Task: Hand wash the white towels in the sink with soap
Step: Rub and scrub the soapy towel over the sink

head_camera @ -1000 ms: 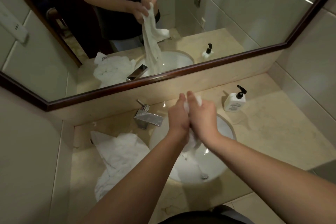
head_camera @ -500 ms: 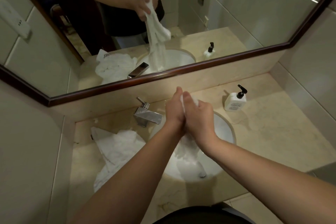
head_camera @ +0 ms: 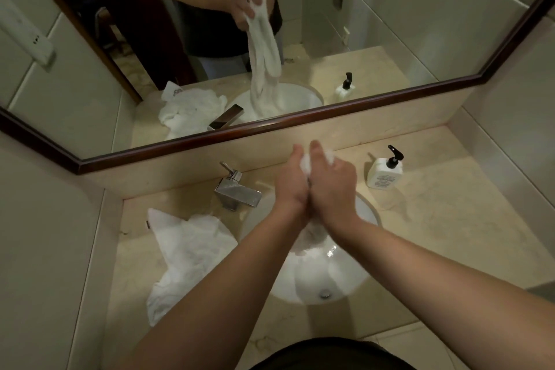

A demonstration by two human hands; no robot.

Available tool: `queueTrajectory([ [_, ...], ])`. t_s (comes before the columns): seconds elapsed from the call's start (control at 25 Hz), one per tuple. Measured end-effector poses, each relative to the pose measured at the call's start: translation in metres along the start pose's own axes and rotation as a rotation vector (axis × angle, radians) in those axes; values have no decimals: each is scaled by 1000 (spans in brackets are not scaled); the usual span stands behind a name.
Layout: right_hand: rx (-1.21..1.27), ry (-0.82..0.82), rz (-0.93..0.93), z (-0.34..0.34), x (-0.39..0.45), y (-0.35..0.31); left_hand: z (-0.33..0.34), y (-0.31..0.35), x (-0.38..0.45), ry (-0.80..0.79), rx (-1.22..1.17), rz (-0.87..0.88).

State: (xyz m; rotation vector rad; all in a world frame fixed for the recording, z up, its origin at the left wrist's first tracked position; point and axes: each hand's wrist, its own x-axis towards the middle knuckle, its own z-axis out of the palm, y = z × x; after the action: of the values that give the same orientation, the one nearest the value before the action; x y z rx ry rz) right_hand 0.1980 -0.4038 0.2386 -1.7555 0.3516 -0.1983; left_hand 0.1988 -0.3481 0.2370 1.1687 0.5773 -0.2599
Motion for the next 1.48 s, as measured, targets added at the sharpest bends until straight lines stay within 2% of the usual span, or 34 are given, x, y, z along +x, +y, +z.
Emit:
queueTrajectory([
  [0.08, -13, -74, -55, -3, -2, 1, 2, 2, -1, -28, -49, -17],
  [0.2, 16, 15, -10, -12, 16, -3, 12, 7, -9, -103, -58, -69],
  [0.36, -53, -169, -159, -13, 0, 1, 14, 9, -6, -9, -94, 22],
  [0.48, -13, -55, -48, -21, 17, 0, 22, 12, -17, -66, -184, -57],
  [0.64, -89, -215, -172, -23, 8, 2, 25, 13, -13, -9, -207, -4],
  [0.76, -69, -109, -135, -28, 22, -4, 28, 16, -17, -51, -235, -59],
  [0.88, -183, -225, -281, -24, 9, -2, 22, 18, -10, 17, -244, -26],
  [0.96, -199, -213, -226, -23, 20, -3, 25, 20, -13, -6, -261, -25],
  [1.04, -123, -158, -121, -20, 28, -6, 25, 22, -12, -20, -237, -34],
  [1.2, -190, -247, -243, -18, 12, -2, 16, 19, -7, 14, -152, 10],
  [1.32, -152, -137, -138, -15, 30, -4, 17, 15, -6, 8, -68, 34],
  [1.4, -183, -184, -185, -8, 17, 1, 12, 14, 0, 68, -92, 47],
  [1.48, -209, -235, -204, -8, 7, 8, 7, 9, 0, 66, -17, 54],
])
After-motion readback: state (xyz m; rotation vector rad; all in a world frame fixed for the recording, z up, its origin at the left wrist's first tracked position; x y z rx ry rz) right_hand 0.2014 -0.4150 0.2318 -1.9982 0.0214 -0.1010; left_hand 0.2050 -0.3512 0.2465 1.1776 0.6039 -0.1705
